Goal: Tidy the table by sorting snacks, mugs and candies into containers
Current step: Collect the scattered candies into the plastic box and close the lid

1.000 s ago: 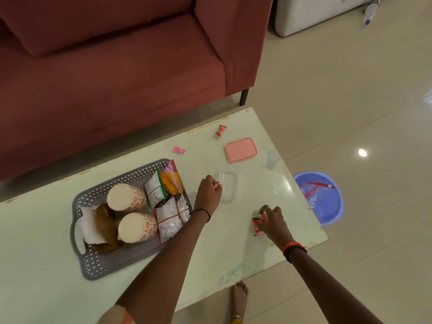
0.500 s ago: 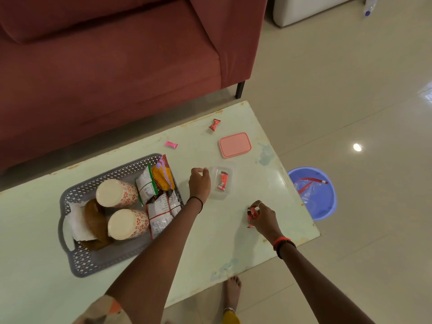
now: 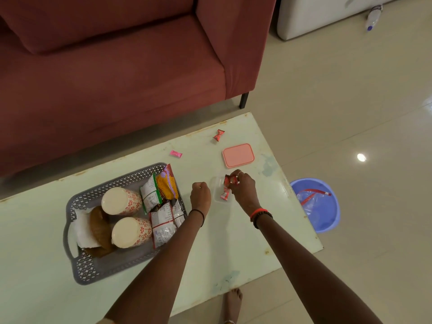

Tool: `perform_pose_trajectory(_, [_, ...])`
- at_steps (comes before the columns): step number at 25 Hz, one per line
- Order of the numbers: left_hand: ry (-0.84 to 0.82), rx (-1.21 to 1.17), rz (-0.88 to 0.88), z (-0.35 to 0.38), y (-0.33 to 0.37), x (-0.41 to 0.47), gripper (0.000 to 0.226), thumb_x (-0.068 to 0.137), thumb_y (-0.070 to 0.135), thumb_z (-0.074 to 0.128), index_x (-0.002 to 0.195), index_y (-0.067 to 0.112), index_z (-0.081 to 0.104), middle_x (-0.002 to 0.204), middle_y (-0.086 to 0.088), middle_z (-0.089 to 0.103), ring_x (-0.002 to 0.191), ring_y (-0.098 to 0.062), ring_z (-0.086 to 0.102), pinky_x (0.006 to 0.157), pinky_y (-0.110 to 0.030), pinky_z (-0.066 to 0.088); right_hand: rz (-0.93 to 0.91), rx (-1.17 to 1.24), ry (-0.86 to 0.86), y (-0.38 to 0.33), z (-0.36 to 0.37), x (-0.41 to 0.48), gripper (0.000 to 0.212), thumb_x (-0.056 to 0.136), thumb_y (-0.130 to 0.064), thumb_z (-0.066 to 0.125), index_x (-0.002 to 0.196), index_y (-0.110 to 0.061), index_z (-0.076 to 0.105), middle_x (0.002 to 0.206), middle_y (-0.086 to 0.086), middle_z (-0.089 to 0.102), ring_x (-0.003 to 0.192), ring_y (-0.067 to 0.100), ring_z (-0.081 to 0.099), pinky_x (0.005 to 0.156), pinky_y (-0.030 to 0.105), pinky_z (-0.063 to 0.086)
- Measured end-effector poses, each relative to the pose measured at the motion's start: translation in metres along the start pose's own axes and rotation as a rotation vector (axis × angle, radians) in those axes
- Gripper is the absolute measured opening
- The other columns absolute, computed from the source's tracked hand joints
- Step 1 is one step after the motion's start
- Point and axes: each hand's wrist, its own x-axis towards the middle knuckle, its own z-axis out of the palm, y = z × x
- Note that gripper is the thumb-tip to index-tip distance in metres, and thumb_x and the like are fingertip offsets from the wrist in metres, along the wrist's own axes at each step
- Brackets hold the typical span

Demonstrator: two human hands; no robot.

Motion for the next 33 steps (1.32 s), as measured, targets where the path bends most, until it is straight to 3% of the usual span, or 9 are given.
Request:
perform_pose_trajectory(2, [0.002,-0.02,-0.007,0.0,0.001,0.001,0.034,0.094,0.014,0.034,0.119,-0.004,0.048,0.122,-0.032,0.055,0.109,-0.041,0.056,0.098,-0.051,0.044,-0.026,-0.066,-0.029,0.003,0.005,0.005,0.016,0.09,-0.005,0.052,0.103,-0.004,0.063,0.102,0.019,0.058,0.071,0.019,0.057,0.061,0.014,0.045])
perform_pose_trajectory(5, [0.008,-0.02,-0.016,0.0,0.003,0.004,0.033,0.095,0.015,0.034,0.119,-0.003,0.048,0.122,-0.03,0.055,0.114,-0.043,0.053,0.098,-0.051,0.046,0.004,-0.089,-0.102,0.001,0.007,0.012,0.027,0.093,-0.009,0.049,0.118,-0.002,0.058,0.112,0.022,0.055,0.096,0.036,0.063,0.085,0.04,0.054])
perform_pose_trajectory(7, [-0.012,-0.057,-0.029,0.0,0.006,0.006,0.032,0.095,0.013,0.033,0.119,-0.003,0.047,0.113,-0.026,0.057,0.102,-0.039,0.057,0.082,-0.043,0.052,0.006,-0.11,-0.137,-0.002,0.004,0.013,0.039,0.092,-0.013,0.054,0.129,-0.003,0.051,0.12,0.02,0.055,0.109,0.035,0.059,0.095,0.042,0.05])
perform_pose_trajectory(10, [-0.033,-0.145,-0.059,0.004,0.016,0.005,0.032,0.095,0.012,0.033,0.121,-0.002,0.046,0.101,-0.019,0.056,0.09,-0.031,0.057,0.057,-0.027,0.041,-0.009,-0.103,-0.107,0.0,-0.004,0.014,0.039,0.091,-0.018,0.058,0.128,-0.006,0.051,0.122,0.017,0.056,0.108,0.028,0.058,0.091,0.032,0.047])
perform_pose_trajectory(14, [-0.103,-0.134,-0.005,0.018,0.024,0.004,0.033,0.096,0.017,0.035,0.12,-0.001,0.048,0.119,-0.021,0.056,0.109,-0.034,0.057,0.078,-0.033,0.042,0.016,-0.065,-0.016,0.011,-0.02,0.014,0.023,0.094,-0.012,0.051,0.114,-0.005,0.058,0.114,0.018,0.061,0.09,0.016,0.055,0.078,0.023,0.041])
perform_pose_trajectory(19, [-0.101,-0.05,0.092,0.027,0.03,0.003,0.03,0.094,0.016,0.039,0.115,0.001,0.054,0.123,-0.019,0.06,0.114,-0.032,0.055,0.096,-0.038,0.042,0.022,-0.094,0.012,0.027,-0.034,0.014,0.023,0.093,-0.005,0.046,0.109,-0.002,0.061,0.108,0.019,0.063,0.09,0.029,0.063,0.075,0.03,0.049])
perform_pose_trajectory(24, [0.088,0.255,0.382,-0.006,0.043,0.029,0.026,0.094,0.002,0.039,0.111,0.0,0.059,0.12,-0.018,0.061,0.113,-0.03,0.056,0.093,-0.03,0.043,0.003,-0.1,0.037,0.016,-0.039,0.034,0.025,0.092,-0.002,0.044,0.109,-0.001,0.062,0.111,0.018,0.064,0.093,0.029,0.063,0.076,0.03,0.049])
perform_pose_trajectory(26, [0.114,0.439,0.47,-0.025,0.052,0.048,0.029,0.091,-0.005,0.038,0.11,0.0,0.059,0.12,-0.019,0.058,0.113,-0.032,0.055,0.095,-0.035,0.044,-0.028,-0.126,0.039,0.003,-0.039,0.047,0.026,0.091,0.0,0.043,0.109,0.0,0.062,0.113,0.017,0.065,0.095,0.029,0.063,0.076,0.026,0.046])
perform_pose_trajectory(33, [0.147,0.988,0.569,-0.064,0.064,0.104,0.03,0.086,-0.004,0.044,0.111,0.007,0.056,0.118,-0.018,0.051,0.107,-0.036,0.052,0.089,-0.044,0.047,-0.181,-0.38,-0.007,-0.04,-0.02,0.107,0.037,0.091,0.003,0.037,0.121,-0.002,0.057,0.118,0.02,0.06,0.104,0.033,0.06,0.088,0.04,0.051])
